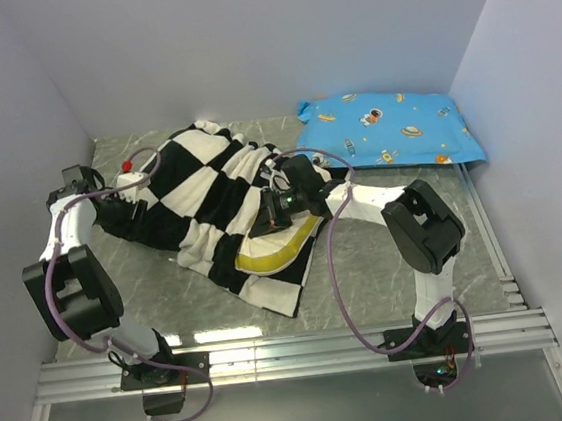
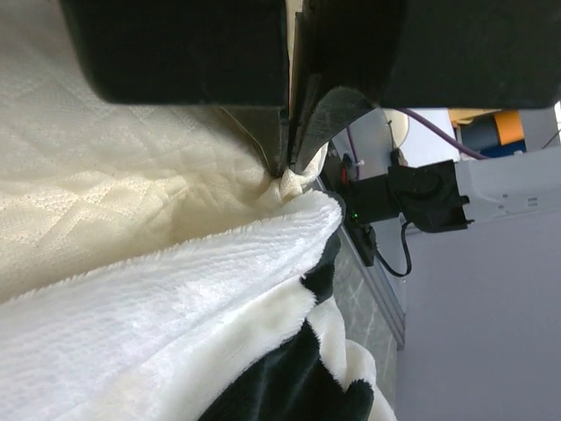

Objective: Put the pillow into the pillowcase

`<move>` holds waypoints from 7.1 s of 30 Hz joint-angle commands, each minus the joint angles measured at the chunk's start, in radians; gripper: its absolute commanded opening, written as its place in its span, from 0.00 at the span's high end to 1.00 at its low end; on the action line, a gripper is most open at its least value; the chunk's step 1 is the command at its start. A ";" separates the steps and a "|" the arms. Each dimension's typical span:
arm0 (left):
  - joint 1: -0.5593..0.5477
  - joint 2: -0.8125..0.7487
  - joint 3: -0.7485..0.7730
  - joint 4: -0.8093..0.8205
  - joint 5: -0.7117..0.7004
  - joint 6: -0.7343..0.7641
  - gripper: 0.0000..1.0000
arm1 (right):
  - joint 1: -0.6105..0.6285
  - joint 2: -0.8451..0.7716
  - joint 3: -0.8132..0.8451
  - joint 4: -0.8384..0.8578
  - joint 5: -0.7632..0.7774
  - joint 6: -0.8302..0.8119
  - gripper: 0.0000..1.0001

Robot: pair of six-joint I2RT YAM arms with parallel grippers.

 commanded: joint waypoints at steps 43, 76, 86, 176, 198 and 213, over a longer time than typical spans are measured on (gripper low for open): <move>-0.172 0.075 0.085 0.237 -0.130 -0.293 0.48 | -0.021 -0.119 0.034 -0.544 0.073 -0.451 0.41; -0.169 -0.059 -0.041 0.162 0.083 -0.188 0.46 | 0.049 0.057 0.022 -0.168 -0.148 -0.168 1.00; -0.219 0.135 0.017 0.180 0.057 -0.151 0.58 | 0.049 0.074 0.037 -0.159 -0.151 -0.170 1.00; -0.385 -0.242 0.040 -0.031 0.327 -0.133 0.25 | -0.015 -0.162 0.184 -0.470 -0.096 -0.347 0.38; -1.216 0.154 0.149 0.612 -0.440 -0.591 0.01 | -0.613 -0.167 -0.057 -0.418 0.308 -0.356 0.28; -1.066 0.281 0.203 0.465 -0.290 -0.709 1.00 | -0.575 0.041 -0.041 -0.331 0.277 -0.279 0.14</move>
